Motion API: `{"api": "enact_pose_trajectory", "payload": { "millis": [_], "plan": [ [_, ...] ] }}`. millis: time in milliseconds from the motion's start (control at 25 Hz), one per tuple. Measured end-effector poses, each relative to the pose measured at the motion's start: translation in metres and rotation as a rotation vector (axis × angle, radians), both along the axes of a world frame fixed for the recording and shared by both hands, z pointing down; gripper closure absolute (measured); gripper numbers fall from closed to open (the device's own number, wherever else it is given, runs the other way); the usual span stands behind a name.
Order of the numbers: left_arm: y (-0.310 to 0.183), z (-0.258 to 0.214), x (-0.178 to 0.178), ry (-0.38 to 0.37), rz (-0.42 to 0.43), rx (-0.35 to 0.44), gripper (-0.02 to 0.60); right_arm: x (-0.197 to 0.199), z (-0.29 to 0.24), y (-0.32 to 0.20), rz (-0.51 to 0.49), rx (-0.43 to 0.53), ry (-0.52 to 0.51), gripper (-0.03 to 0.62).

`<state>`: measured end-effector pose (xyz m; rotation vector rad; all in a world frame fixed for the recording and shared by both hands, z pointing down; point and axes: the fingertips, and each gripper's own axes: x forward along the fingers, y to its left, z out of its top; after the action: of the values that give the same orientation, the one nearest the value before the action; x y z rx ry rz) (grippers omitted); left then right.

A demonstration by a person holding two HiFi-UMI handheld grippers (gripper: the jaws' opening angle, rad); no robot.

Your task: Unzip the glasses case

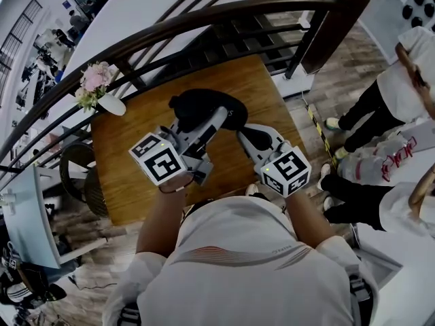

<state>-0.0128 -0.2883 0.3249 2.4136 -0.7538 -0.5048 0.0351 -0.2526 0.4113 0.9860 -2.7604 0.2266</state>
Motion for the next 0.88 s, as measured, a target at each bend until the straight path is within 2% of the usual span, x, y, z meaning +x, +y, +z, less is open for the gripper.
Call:
{"api": "enact_pose_trajectory", "payload": {
  "millis": [160,320,480,640,880],
  "plan": [
    [0.005,0.009,0.006,-0.060,0.022,-0.023,0.341,0.012,0.004,-0.005,0.032,0.015,0.057,0.543],
    [0.008,0.017,0.006,-0.072,0.046,-0.047,0.345,0.018,0.006,-0.008,0.048,0.050,0.117,0.543],
    [0.013,0.018,0.009,-0.091,0.066,-0.032,0.345,0.020,0.008,-0.004,0.030,0.061,0.143,0.545],
    [0.017,0.014,0.008,-0.057,0.069,0.009,0.326,0.018,0.000,0.000,0.025,0.094,0.142,0.545],
    [0.023,-0.006,0.008,0.013,0.060,0.118,0.310,0.007,-0.016,0.007,-0.017,0.158,0.137,0.545]
  ]
}}
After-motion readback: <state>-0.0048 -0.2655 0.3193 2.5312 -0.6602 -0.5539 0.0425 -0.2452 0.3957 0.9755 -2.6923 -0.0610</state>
